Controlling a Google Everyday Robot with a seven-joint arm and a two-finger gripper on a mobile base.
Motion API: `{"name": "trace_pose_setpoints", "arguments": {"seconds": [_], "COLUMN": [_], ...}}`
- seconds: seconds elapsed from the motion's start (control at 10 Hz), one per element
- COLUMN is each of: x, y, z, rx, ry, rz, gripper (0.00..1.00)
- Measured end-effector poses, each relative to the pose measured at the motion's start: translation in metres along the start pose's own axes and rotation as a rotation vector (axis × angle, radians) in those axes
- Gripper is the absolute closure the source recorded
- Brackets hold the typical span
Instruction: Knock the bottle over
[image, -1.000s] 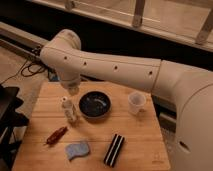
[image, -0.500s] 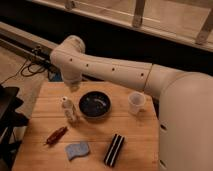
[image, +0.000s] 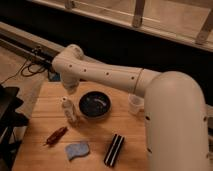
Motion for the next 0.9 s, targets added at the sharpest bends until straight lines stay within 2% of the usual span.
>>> {"name": "trace_pose_setpoints", "arguments": {"seconds": [0.2, 0.4, 0.7, 0.9], "x": [-0.007, -0.015, -0.024, -0.032], "y": [0.002, 0.007, 0.014, 0.025], "z": [0.028, 0.036, 0.017, 0.003], "rx": [-0.045, -0.073, -0.097, -0.133], "ry": [-0.032, -0.063, -0.101, -0.110], "rz": [-0.014, -0.029, -0.045, -0.081], "gripper": [1.00, 1.00, 1.00, 1.00]}}
